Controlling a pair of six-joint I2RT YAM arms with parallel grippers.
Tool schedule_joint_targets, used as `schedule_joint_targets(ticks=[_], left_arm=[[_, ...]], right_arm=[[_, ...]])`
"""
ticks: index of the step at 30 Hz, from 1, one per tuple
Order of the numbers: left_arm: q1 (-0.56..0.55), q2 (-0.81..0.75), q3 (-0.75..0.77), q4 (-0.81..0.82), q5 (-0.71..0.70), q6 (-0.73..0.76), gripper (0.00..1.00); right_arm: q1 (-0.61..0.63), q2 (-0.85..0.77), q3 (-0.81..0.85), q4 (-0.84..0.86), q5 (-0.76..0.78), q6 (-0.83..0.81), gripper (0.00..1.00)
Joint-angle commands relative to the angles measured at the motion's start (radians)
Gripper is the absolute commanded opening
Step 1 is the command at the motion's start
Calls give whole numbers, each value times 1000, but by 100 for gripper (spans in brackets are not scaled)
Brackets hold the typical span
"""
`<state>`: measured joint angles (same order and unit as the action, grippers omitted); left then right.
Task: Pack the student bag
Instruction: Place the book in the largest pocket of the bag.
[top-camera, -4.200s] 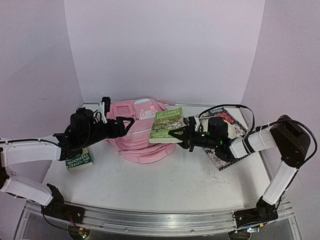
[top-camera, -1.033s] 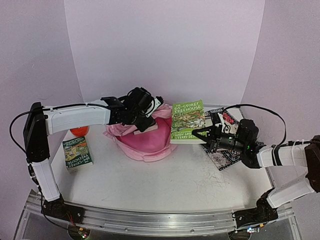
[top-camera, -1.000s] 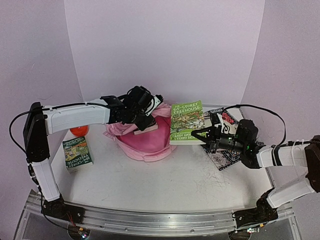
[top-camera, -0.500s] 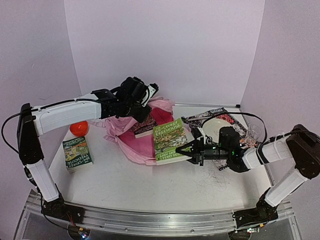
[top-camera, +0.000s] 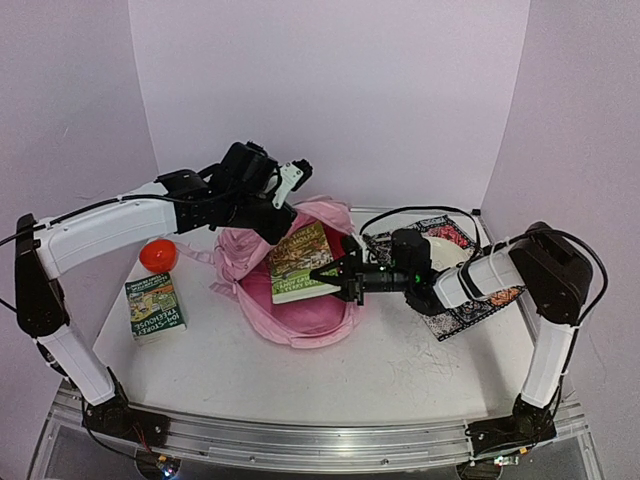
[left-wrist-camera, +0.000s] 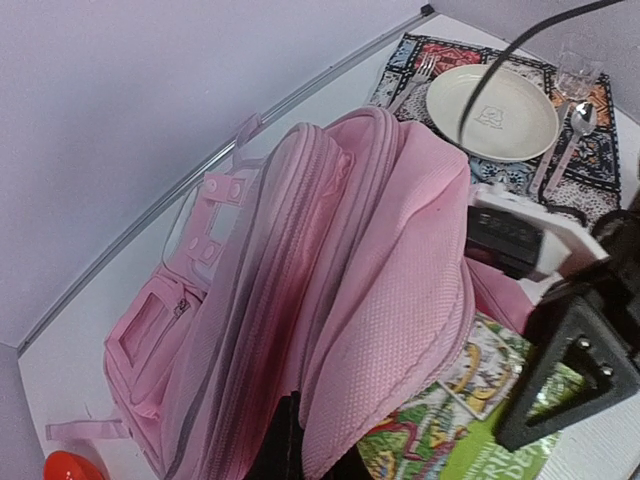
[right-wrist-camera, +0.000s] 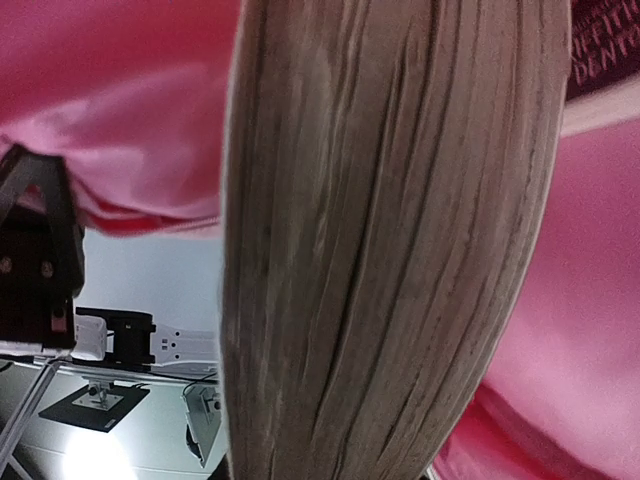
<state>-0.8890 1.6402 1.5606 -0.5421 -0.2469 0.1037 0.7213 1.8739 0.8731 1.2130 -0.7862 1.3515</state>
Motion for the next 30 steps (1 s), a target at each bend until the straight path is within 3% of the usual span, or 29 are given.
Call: schedule_joint_targets(ticks=[1, 9, 21, 24, 27, 30], left_arm=[[-5, -120, 18, 150, 72, -23, 0], [-5, -160, -7, 148, 90, -47, 0], [-5, -208, -50, 135, 130, -62, 0], [-6, -212, -56, 134, 123, -65, 0], [-5, -208, -55, 135, 108, -66, 0], [-5, -198, -48, 134, 100, -67, 0]], right_arm=[[2, 75, 144, 263, -64, 18, 0], [-1, 229, 251, 263, -54, 57, 0], [-32, 293, 333, 173, -19, 104, 1], [-44, 290, 335, 123, 1, 112, 12], [-49, 278, 343, 35, 22, 91, 33], [-51, 254, 348, -63, 53, 53, 41]])
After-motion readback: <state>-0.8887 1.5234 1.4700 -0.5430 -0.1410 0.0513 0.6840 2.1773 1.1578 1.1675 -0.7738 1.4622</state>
